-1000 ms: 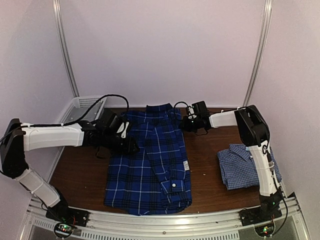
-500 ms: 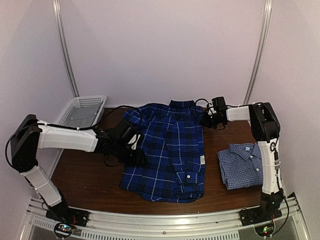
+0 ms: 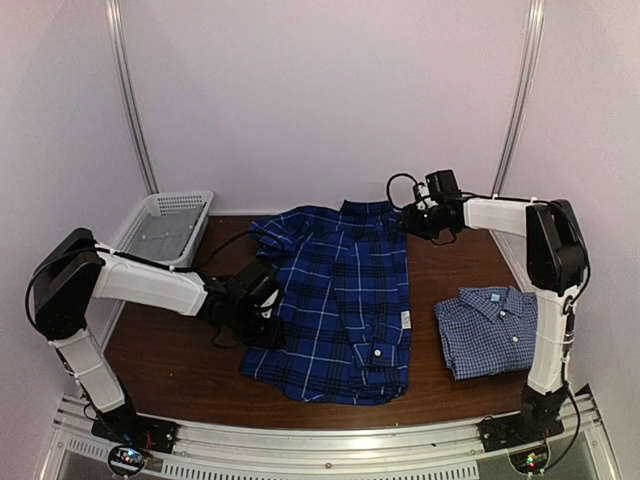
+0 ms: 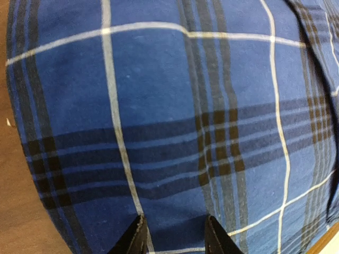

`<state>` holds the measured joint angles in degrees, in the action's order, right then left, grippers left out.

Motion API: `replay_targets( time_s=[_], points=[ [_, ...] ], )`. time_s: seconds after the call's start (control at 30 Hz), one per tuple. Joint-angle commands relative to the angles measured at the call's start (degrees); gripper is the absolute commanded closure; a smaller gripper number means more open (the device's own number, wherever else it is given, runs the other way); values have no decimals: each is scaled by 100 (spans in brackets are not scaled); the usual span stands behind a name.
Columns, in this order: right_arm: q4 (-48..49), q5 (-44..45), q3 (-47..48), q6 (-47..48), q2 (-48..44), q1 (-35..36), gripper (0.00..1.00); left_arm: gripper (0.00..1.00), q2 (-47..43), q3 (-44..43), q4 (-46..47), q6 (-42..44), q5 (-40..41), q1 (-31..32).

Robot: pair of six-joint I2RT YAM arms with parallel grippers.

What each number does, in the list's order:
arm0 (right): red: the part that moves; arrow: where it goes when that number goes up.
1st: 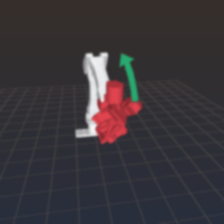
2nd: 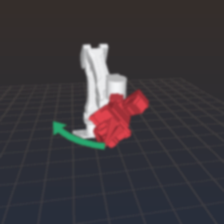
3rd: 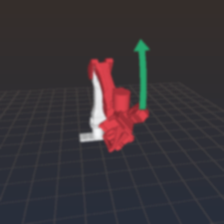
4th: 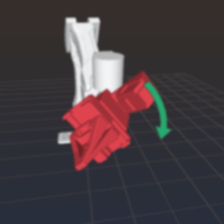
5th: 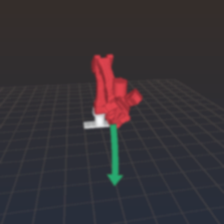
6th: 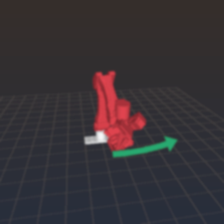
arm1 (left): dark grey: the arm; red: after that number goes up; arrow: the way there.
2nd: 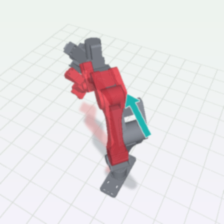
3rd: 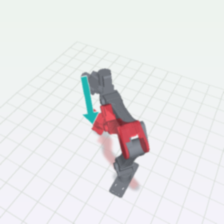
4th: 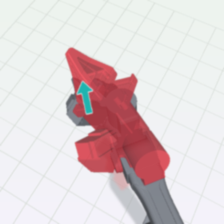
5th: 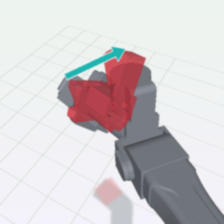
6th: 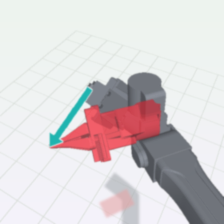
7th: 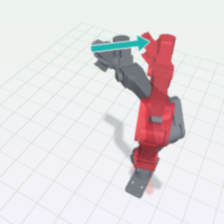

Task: Fold and stack the long sleeve shirts
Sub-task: Move the right arm to the center of the board with the 1/3-folded shirt, then move the 1/3-folded shirt to the center of the board.

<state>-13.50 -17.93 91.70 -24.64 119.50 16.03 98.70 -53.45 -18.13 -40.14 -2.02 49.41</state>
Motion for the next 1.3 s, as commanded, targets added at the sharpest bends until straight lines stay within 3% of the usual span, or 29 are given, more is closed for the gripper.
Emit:
replay_targets(
  time_s=[0.0, 0.37, 0.53, 0.77, 0.97, 1.27],
  points=[
    [236, -36, -562, -16, -545, 561, 49, 62, 34, 178, -150, -175, 114, 322],
    [1143, -147, -2575, -449, -1525, 1817, 47, 62, -381, 976, -646, -1269, 344, 1295],
    [1619, -160, -3432, -724, -1780, 2256, 47, 61, -803, 1313, -865, -1685, 349, 1450],
    [1702, -231, -3760, -866, -1925, 2367, 46, 56, -1244, 570, -1658, -1576, 1027, 1423],
    [1105, -78, -3291, -619, -2367, 2366, 43, 51, -1196, -573, -2027, -1022, 1670, 881],
    [594, 159, -3040, -500, -3069, 2369, 40, 50, -635, -1682, -1403, 135, 1552, -943]
  ],
)
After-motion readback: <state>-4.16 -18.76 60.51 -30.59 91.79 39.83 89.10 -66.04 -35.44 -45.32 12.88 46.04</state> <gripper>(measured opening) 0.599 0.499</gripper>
